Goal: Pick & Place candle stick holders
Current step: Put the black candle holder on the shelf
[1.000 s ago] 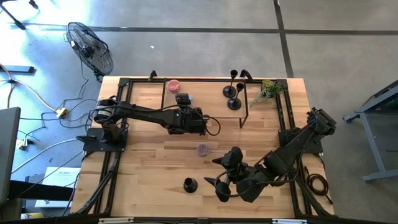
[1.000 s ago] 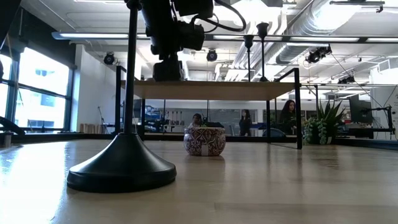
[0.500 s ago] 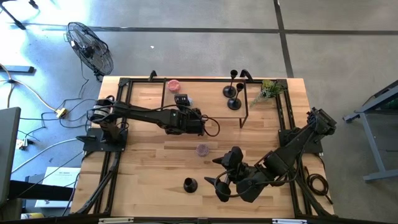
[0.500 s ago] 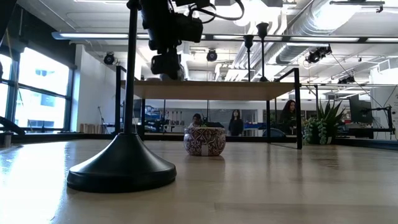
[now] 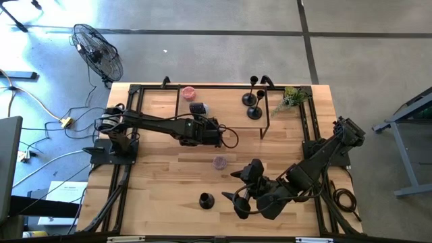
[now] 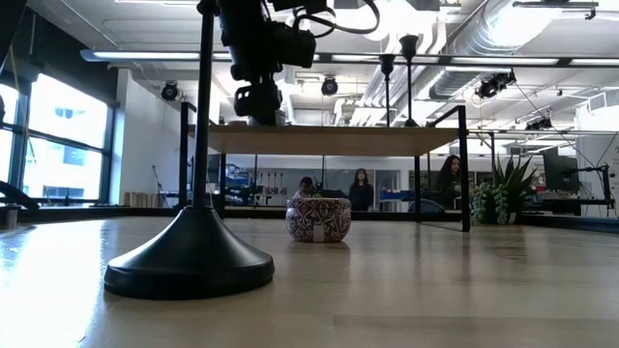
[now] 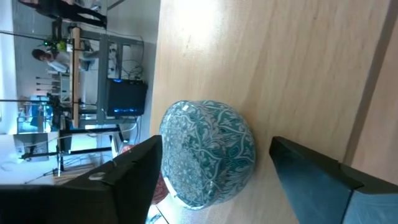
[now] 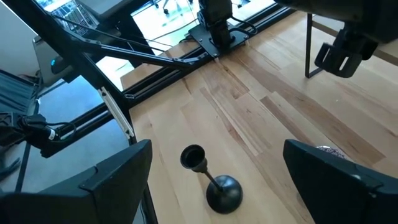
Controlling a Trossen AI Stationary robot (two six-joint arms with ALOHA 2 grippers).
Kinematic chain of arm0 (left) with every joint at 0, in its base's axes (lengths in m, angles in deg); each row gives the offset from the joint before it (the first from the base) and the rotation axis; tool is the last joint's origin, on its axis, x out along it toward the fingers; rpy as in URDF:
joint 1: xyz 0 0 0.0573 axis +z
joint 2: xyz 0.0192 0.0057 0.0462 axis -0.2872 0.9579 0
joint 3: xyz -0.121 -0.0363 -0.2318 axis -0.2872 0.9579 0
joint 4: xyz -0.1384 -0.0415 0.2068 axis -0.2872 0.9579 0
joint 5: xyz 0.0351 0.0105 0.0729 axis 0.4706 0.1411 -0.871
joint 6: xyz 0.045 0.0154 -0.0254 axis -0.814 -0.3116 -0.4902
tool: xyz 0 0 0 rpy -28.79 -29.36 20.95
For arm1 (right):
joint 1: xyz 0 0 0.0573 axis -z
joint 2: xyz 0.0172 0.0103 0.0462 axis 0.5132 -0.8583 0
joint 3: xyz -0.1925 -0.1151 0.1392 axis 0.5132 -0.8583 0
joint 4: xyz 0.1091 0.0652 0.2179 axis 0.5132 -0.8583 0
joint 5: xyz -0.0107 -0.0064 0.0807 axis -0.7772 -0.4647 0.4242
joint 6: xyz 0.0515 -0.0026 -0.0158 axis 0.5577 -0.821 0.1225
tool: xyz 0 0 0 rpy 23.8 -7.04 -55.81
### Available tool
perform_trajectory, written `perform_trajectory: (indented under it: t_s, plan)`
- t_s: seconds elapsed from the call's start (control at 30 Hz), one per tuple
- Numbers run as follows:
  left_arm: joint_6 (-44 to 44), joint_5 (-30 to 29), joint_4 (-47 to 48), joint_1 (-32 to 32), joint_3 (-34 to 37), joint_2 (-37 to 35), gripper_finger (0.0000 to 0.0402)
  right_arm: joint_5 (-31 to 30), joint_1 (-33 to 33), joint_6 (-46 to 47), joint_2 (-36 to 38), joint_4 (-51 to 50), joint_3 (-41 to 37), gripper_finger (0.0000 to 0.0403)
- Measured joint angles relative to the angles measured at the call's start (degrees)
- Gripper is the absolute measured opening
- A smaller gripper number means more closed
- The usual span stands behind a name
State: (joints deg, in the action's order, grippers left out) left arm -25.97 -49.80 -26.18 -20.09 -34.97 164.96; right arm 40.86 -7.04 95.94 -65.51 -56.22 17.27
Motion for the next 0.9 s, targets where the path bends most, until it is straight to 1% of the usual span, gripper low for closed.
perform_trajectory:
  t_s: [0.13, 0.27, 0.43, 0.63, 0.9]
  plan:
    - [0.0, -0.9, 0.0, 0.0, 0.0, 0.0, 0.0313, 0.0, 0.0, 0.0, 0.0, -0.2, 0.0, 0.0357]
    - [-0.1, -1.0, 0.0, -0.3, 0.0, 0.0, 0.0315, 0.0, 0.0, 0.0, 0.0, -0.2, 0.0, 0.0357]
    - [-0.5, -2.6, 0.7, -1.3, -0.8, 0.2, 0.0315, 0.0, 0.0, 0.0, 0.0, -0.2, 0.0, 0.0357]
    - [-0.5, 1.3, 1.6, -3.0, -3.7, 0.2, 0.0315, 0.0, 0.0, 0.0, 0.0, -0.3, 0.0, 0.0357]
    - [-0.6, 0.2, 1.6, -5.9, -6.0, 0.2, 0.0315, 0.9, 0.0, 0.0, 0.0, -0.3, 0.0, 0.0357]
